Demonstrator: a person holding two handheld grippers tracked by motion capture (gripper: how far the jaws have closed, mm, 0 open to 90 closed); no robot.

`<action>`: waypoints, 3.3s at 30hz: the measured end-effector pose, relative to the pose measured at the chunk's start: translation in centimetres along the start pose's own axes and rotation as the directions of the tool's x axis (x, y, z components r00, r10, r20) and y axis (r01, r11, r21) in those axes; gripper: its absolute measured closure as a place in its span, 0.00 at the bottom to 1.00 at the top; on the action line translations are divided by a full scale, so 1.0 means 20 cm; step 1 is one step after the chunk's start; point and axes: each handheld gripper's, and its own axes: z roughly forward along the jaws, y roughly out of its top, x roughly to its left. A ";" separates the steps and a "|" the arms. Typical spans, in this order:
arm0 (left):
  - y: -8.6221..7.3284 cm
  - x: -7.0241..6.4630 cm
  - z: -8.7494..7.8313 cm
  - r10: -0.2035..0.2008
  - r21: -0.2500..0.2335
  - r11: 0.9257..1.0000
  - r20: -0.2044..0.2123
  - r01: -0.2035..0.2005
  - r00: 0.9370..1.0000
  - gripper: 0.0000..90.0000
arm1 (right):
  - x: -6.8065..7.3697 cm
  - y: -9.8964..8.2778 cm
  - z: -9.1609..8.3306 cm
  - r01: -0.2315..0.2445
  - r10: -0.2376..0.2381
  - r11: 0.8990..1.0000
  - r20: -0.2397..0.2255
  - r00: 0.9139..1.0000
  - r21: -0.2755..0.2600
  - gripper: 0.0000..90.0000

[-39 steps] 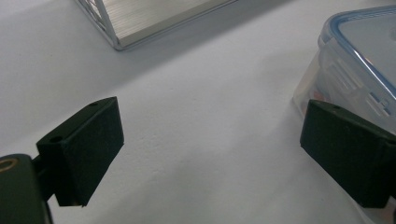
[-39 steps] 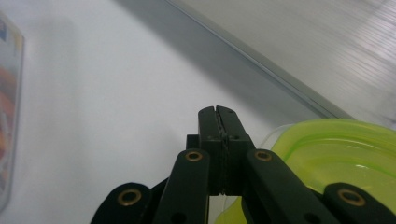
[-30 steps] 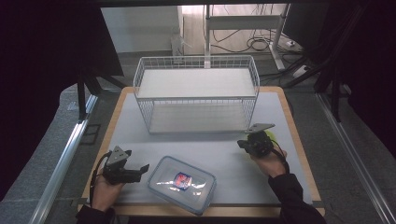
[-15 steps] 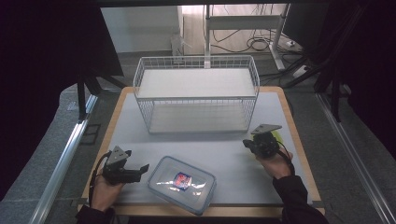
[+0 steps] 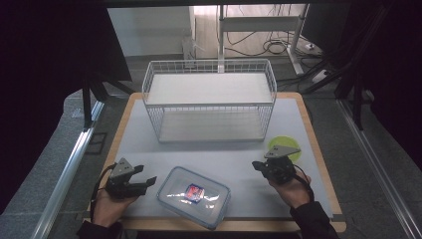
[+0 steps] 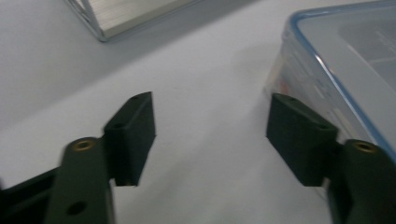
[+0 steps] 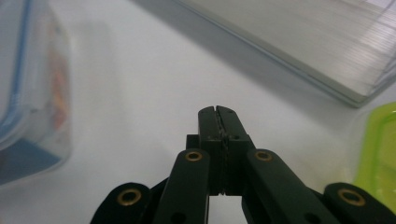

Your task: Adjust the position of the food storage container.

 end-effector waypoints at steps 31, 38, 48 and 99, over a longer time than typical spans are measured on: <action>-0.07 -0.10 -0.03 0.031 0.146 0.988 0.107 -0.046 0.994 0.99 | 0.47 -0.18 -0.02 0.021 -0.002 0.997 -0.262 0.965 0.070 0.99; -0.06 -0.13 0.01 0.038 0.152 0.986 0.161 -0.063 0.986 0.99 | 0.51 -0.17 0.02 0.035 -0.012 0.997 -0.294 0.956 0.074 0.99; -0.03 -0.18 0.07 0.024 0.185 0.981 0.160 -0.054 0.987 1.00 | 0.47 -0.15 0.03 0.012 0.007 0.998 -0.267 0.964 0.070 0.99; 0.15 -0.27 0.28 0.029 0.122 0.992 0.093 -0.040 0.995 0.89 | 0.08 -0.08 0.08 0.013 -0.012 0.998 -0.025 1.000 0.063 0.91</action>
